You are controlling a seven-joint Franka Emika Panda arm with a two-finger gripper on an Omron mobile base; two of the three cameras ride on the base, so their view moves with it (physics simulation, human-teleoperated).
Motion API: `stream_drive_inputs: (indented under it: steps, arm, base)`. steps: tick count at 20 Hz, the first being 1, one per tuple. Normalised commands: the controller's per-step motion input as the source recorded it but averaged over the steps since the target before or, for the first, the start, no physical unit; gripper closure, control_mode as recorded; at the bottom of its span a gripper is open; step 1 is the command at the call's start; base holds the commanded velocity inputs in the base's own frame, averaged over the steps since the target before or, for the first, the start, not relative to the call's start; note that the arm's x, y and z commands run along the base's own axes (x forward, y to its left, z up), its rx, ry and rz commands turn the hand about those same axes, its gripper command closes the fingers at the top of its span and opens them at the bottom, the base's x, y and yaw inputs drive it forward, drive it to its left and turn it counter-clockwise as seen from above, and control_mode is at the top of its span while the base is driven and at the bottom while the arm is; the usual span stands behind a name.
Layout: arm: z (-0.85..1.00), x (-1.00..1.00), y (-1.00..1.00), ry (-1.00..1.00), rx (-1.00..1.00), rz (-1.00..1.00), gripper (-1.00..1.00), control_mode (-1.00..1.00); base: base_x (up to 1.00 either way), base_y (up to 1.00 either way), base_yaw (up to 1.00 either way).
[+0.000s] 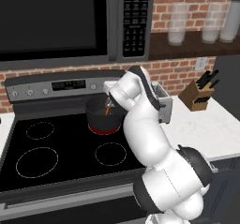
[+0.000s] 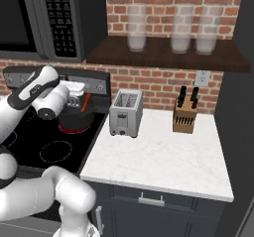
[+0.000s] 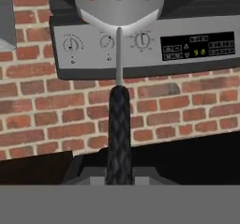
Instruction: Put the carrot and lemon wedge in the pot. Retrieve the spatula and lightly stir the vegetables in the pot.
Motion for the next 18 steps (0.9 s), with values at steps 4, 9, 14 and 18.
stream_drive_inputs:
  steps: [4,9,14,18]
  arm:
    - [-0.24,0.34,0.39,0.10,-0.02,-0.16,1.00,-1.00]
    - [-0.44,0.27,0.42,0.12,-0.03,-0.15,1.00,-1.00]
    - [-0.36,0.32,0.42,0.04,-0.01,-0.11,1.00,-1.00]
    - [-0.24,0.45,0.42,0.00,-0.03,-0.10,1.00,-1.00]
  base:
    - [0.00,0.00,0.00]
    - [0.00,0.00,0.00]
    - [0.00,0.00,0.00]
    - [0.00,0.00,0.00]
